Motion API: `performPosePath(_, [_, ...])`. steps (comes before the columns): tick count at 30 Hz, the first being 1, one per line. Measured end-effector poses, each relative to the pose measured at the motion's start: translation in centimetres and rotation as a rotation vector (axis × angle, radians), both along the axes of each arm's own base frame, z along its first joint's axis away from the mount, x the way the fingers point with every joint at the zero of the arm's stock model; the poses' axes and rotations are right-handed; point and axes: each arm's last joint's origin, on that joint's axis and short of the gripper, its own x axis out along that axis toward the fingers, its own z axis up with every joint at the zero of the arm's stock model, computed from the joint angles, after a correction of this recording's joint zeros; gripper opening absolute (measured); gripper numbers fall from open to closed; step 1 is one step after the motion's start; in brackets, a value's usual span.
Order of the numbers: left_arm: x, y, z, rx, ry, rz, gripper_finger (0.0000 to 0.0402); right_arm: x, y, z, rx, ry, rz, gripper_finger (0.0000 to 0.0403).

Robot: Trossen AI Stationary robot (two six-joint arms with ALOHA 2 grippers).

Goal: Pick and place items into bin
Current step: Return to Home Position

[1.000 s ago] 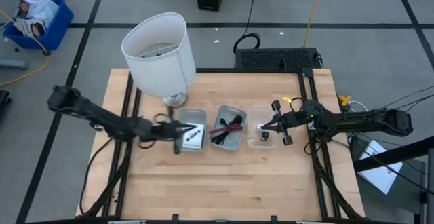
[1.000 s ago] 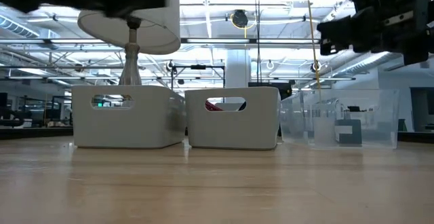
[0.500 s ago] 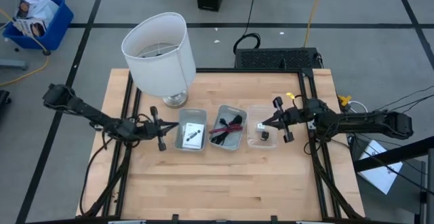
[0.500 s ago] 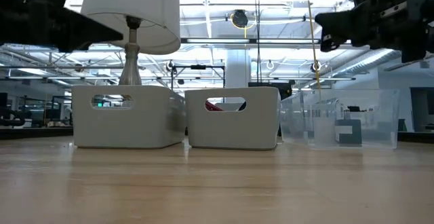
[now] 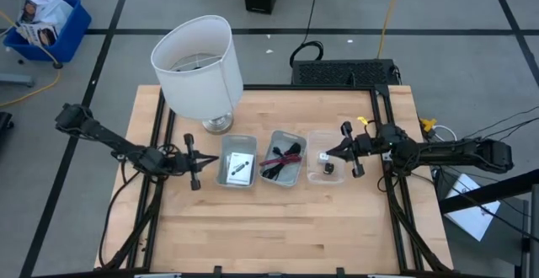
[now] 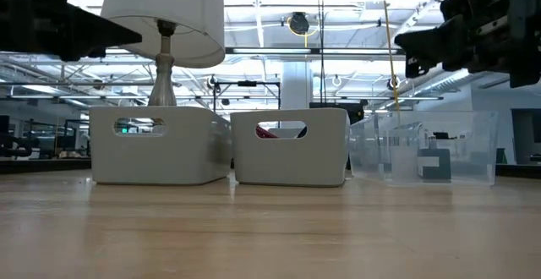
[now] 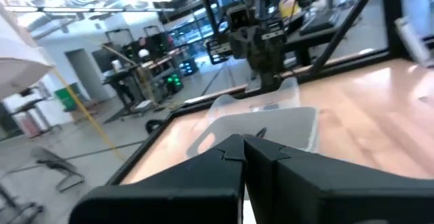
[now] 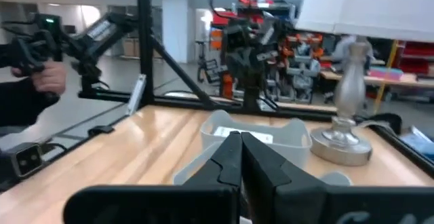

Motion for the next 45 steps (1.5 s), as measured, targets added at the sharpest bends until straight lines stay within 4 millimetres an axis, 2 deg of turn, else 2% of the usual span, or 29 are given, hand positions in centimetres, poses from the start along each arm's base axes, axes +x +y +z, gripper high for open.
performPosePath(5, [-0.2, 0.0, -0.4, -0.037, 0.034, -0.017, 0.0000, 0.0, 0.0, -0.2, -0.001, 0.019, 0.009, 0.0000])
performPosePath(9, [-0.1, 0.5, -1.0, -0.074, 0.085, 0.058, 0.0000, 0.0, 0.0, -0.3, -0.022, 0.020, 0.000, 0.0000])
performPosePath(17, [0.0, 0.8, -0.6, -0.117, 0.041, 0.037, 0.0000, -0.2, 0.0, 0.2, -0.003, -0.010, 0.002, 0.0000])
performPosePath(19, [-0.2, 0.5, -0.3, -0.120, 0.018, 0.031, 0.0000, -0.3, 0.1, 0.0, 0.028, 0.029, 0.006, 0.0000])
performPosePath(22, [-0.6, 0.0, 0.0, -0.098, -0.001, 0.045, 0.0000, -0.6, 0.2, -0.9, 0.058, 0.177, 0.008, 0.0000])
performPosePath(23, [-0.8, -0.2, 0.1, -0.082, -0.004, 0.050, 0.0000, -0.6, 0.2, -0.4, 0.046, 0.197, 0.008, 0.0000])
performPosePath(28, [-1.9, -0.8, -0.1, -0.003, 0.040, 0.136, 0.0000, -1.4, 0.7, 0.9, -0.002, 0.130, 0.020, 0.0000])
performPosePath(35, [-2.8, -0.4, 0.7, -0.005, -0.014, 0.146, 0.0000, -2.4, 1.2, 0.2, -0.034, 0.062, 0.107, 0.0000])
performPosePath(39, [-3.2, 0.3, 1.3, 0.020, -0.049, 0.160, 0.0000, -2.8, 1.1, 0.6, -0.038, 0.013, 0.092, 0.0000])
performPosePath(45, [-3.8, 0.9, 0.7, 0.016, -0.014, 0.169, 0.0000, -3.2, 0.9, 0.4, -0.019, 0.038, 0.058, 0.0000])
